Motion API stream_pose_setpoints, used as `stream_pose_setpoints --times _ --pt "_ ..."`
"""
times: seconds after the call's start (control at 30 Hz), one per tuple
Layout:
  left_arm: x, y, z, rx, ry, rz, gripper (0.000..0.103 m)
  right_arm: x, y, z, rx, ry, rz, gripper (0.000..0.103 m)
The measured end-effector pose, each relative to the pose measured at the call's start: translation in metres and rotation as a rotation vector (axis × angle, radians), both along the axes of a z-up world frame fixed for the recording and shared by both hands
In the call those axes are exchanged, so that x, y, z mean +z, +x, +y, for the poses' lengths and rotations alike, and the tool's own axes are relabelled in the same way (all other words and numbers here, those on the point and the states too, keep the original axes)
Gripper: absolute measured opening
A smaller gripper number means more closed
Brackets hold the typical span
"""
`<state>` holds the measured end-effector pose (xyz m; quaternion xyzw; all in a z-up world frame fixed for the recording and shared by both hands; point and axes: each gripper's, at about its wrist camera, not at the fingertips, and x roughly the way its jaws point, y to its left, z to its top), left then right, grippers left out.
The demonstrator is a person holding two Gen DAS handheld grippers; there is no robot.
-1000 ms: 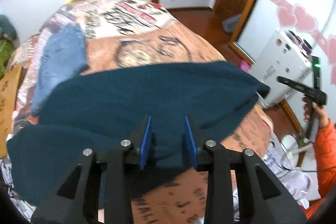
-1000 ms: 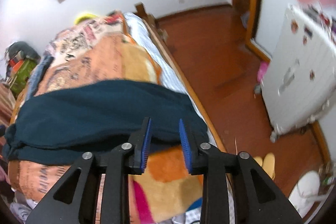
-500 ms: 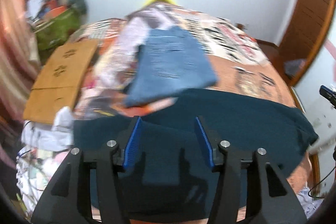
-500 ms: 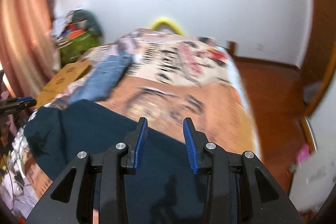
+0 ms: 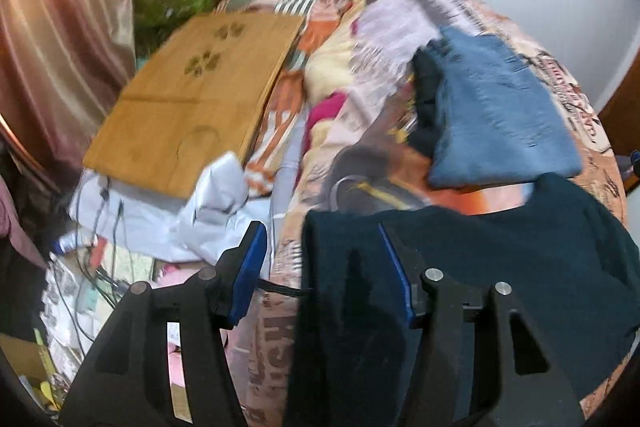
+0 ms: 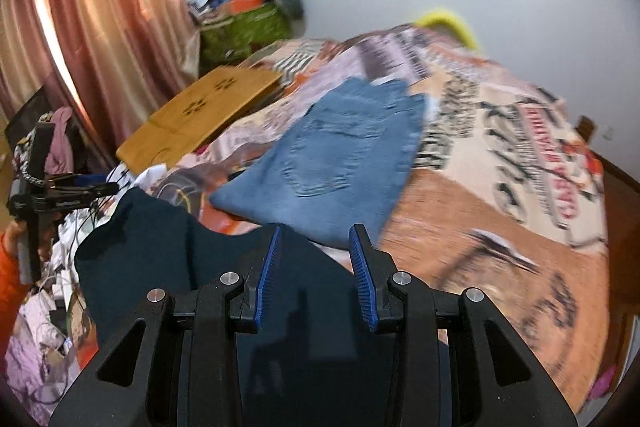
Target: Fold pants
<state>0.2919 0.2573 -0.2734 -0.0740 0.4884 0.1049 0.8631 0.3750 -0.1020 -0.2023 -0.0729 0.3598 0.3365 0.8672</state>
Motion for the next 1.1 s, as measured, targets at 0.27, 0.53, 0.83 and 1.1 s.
stream_pose_setpoints --times 0.27,0.53,0.83,1.1 --pt "-0.039 0.017 0.006 -0.043 -0.151 0.048 0.056 -0.050 0.031 0.048 0.073 -0.077 0.123 0.032" --pt "-0.050 0.025 -0.014 -0.120 -0.168 0.059 0.035 -0.068 0.048 0.051 0.111 -0.071 0.221 0.032" --pt "-0.045 0.010 -0.015 -0.109 -0.171 0.026 0.022 -0.071 0.061 0.066 0.175 -0.125 0.290 0.035" --pt "-0.046 -0.012 -0.017 -0.085 -0.155 0.018 0.021 -0.080 0.045 0.069 0.174 -0.125 0.256 0.021"
